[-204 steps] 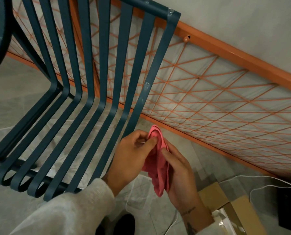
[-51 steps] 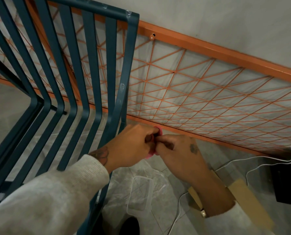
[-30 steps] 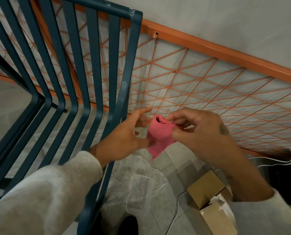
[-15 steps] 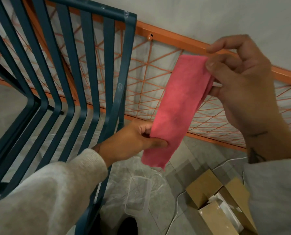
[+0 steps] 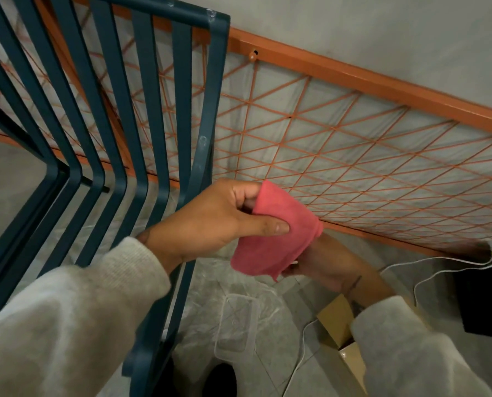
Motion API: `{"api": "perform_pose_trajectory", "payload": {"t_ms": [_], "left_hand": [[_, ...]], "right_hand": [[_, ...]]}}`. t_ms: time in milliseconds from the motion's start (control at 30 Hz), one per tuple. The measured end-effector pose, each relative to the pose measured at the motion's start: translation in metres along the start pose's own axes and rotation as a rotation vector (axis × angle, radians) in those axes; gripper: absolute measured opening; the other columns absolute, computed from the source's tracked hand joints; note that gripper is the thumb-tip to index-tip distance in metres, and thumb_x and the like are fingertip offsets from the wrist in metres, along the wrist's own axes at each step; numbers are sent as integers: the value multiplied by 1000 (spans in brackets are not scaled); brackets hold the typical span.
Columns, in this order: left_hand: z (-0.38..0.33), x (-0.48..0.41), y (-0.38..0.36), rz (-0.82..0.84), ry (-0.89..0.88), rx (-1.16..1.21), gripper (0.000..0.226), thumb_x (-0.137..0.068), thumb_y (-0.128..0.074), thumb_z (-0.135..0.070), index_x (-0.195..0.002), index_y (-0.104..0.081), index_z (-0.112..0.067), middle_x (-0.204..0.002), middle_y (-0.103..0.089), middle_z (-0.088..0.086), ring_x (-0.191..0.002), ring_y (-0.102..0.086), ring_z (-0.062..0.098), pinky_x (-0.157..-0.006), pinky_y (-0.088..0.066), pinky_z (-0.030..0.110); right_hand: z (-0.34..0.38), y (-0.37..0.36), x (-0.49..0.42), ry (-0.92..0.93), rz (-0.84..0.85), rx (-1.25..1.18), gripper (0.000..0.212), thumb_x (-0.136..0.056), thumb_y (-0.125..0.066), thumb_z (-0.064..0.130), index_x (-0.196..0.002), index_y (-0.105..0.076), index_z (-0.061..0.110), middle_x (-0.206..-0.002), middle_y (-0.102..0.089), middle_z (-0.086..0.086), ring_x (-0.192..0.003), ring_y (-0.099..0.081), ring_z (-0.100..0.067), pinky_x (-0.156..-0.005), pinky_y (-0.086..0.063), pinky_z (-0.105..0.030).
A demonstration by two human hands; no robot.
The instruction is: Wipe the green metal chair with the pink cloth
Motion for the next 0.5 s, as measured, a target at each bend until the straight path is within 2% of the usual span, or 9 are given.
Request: {"api": "perform_pose_trajectory", "payload": {"t_ms": [67, 100, 200, 233, 300, 367, 433, 500], "left_hand": [[1, 1, 1, -15, 7, 4, 37, -69, -76, -19, -105, -72, -10, -102, -76, 5, -96, -73, 19, -89, -58, 37], [1, 1, 1, -26, 7, 9, 37, -69, -76, -19, -105, -72, -11, -101, -76, 5, -96, -73, 19, -89, -58, 37], [-3, 2, 1, -56, -12, 19, 34, -67, -76, -19, -100, -73, -16, -99, -77, 2, -94, -73, 15, -86, -59, 31], [-6, 2, 2, -62, -22, 2, 33, -67, -76, -19, -100, -73, -18, -99, -77, 0, -93, -73, 14, -85, -59, 29], [-11, 2, 4, -74, -31, -43, 33, -70, -77, -15, -103, -73, -16, -99, -77, 0, -93, -73, 13, -83, -59, 27], [-16, 4, 8, -89, -21, -49, 32, -74, -77, -9, -106, -72, -11, -100, -77, 2, -93, -73, 13, -82, -59, 24], [-21, 7, 10, -107, -10, -49, 32, -73, -78, -8, -105, -72, -9, -99, -77, 3, -93, -73, 14, -83, -59, 26], [-31, 11, 10, -130, -12, -63, 34, -69, -80, -14, -103, -74, -10, -98, -77, 2, -93, -73, 14, -86, -59, 30]], "right_hand": [[3, -4, 5, 108, 12, 26, 36, -95, -47, -7, -85, -66, 22, -76, -71, 3, -76, -66, -15, -71, -57, -31], [6, -7, 8, 177, 4, 26, 39, -91, -49, -11, -86, -66, 24, -79, -72, 5, -78, -68, -11, -75, -57, -28], [12, -11, 11, 422, -77, 29, 34, -73, -57, -6, -99, -66, 14, -92, -71, -14, -86, -67, -26, -80, -54, -42], [13, -12, 11, 479, -89, 40, 39, -68, -60, -7, -103, -61, 11, -93, -69, -14, -85, -65, -25, -77, -53, -43], [14, -14, 11, 552, -51, 36, 58, -64, -69, -12, -112, -50, 15, -97, -68, -3, -89, -63, -19, -74, -54, -44], [16, -17, 13, 575, 13, 6, 71, -66, -69, -16, -123, -47, 20, -109, -68, 6, -99, -64, -14, -79, -56, -37], [21, -22, 17, 572, -22, -11, 58, -70, -65, -14, -119, -57, 18, -106, -72, 7, -99, -66, -9, -80, -54, -25], [27, -28, 21, 585, -106, -7, 40, -75, -63, -11, -104, -68, 15, -92, -76, 7, -89, -69, -7, -76, -53, -20]]}}
Point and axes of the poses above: each hand's wrist, its own x-axis away from the middle knuckle, its own y-axis out of the back of the hand, z = x × y, the point moved 1 cm from there along -x, towards the middle knuckle
